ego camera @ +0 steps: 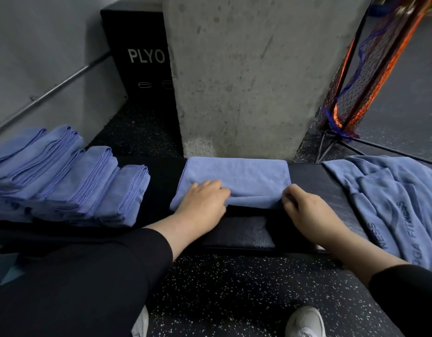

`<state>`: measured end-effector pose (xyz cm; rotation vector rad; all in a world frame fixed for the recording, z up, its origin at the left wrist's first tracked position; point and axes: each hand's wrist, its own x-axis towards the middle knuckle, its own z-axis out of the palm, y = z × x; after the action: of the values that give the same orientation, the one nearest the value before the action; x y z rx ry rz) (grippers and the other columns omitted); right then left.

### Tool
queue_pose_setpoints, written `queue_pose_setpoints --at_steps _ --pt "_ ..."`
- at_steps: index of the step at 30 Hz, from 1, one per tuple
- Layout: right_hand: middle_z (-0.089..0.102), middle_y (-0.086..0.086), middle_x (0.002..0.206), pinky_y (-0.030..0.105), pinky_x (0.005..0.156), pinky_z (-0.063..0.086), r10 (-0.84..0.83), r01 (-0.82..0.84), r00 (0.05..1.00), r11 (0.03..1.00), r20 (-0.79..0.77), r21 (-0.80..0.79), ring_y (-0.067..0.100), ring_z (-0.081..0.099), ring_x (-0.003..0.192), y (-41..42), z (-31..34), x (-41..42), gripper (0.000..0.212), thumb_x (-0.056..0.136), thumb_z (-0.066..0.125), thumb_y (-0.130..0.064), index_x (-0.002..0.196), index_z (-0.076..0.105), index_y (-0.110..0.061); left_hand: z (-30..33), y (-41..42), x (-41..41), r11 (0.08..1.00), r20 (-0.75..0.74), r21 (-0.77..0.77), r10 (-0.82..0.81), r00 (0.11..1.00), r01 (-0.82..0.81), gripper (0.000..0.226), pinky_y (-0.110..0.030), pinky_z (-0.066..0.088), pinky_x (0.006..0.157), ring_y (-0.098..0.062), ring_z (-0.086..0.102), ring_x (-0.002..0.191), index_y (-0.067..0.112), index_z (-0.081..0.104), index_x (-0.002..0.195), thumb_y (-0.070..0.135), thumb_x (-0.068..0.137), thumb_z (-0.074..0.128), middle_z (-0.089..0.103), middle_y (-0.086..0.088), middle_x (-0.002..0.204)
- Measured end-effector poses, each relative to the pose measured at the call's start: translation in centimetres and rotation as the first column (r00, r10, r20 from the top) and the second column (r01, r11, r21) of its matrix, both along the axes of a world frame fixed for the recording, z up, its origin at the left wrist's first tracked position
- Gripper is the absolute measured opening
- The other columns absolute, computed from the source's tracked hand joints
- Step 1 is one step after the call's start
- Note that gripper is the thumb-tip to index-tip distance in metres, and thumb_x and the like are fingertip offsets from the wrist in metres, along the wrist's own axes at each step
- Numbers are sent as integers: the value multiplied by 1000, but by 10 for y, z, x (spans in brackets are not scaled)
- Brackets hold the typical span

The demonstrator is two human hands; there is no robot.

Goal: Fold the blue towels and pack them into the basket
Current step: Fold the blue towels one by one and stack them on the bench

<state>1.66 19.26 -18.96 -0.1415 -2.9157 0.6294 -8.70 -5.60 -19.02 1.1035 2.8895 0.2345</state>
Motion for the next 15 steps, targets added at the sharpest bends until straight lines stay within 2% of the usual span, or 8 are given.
queue_pose_setpoints --at_steps 3,5,7,9,11,15 --pt "68 -1 92 42 73 48 136 -137 991 986 21 97 29 62 86 9 -1 5 10 95 59 -28 100 54 -21 3 -15 -15 996 32 11 88 996 -89 7 -39 43 87 -25 55 105 22 58 93 24 95 51 57 2 105" --pt "63 -10 108 42 78 49 241 -258 965 947 106 193 19 59 99 17 -7 8 25 86 63 -33 110 58 -27 1 -29 -21 996 7 2 84 996 -84 7 -37 41 83 -23 55 102 22 59 93 25 96 53 57 3 101" --pt "60 -15 116 42 80 49 261 -281 957 942 127 183 14 57 104 24 -14 8 32 81 63 -32 113 61 -30 -2 -43 -26 998 9 0 66 998 -67 5 -35 37 80 -21 54 98 22 59 92 24 95 56 55 6 97" --pt "63 -14 109 36 81 49 241 -246 968 966 67 82 12 60 97 25 -14 7 22 84 63 -22 106 66 -25 -3 -54 -29 998 10 2 69 998 -69 5 -33 36 78 -19 53 94 22 62 92 21 94 58 56 6 96" --pt "64 -11 93 28 75 44 178 -178 984 984 34 8 10 59 83 24 -8 6 12 87 63 -13 97 67 -19 2 -62 -31 993 41 55 100 994 -102 12 -35 39 74 -19 54 86 21 59 83 18 95 59 55 6 90" --pt "68 -6 81 32 71 46 64 -59 995 996 75 -61 15 62 76 24 9 7 7 93 59 -18 95 65 -21 22 -78 -29 990 189 94 84 978 -103 24 -29 39 66 -17 54 74 18 58 74 22 97 59 57 3 76"
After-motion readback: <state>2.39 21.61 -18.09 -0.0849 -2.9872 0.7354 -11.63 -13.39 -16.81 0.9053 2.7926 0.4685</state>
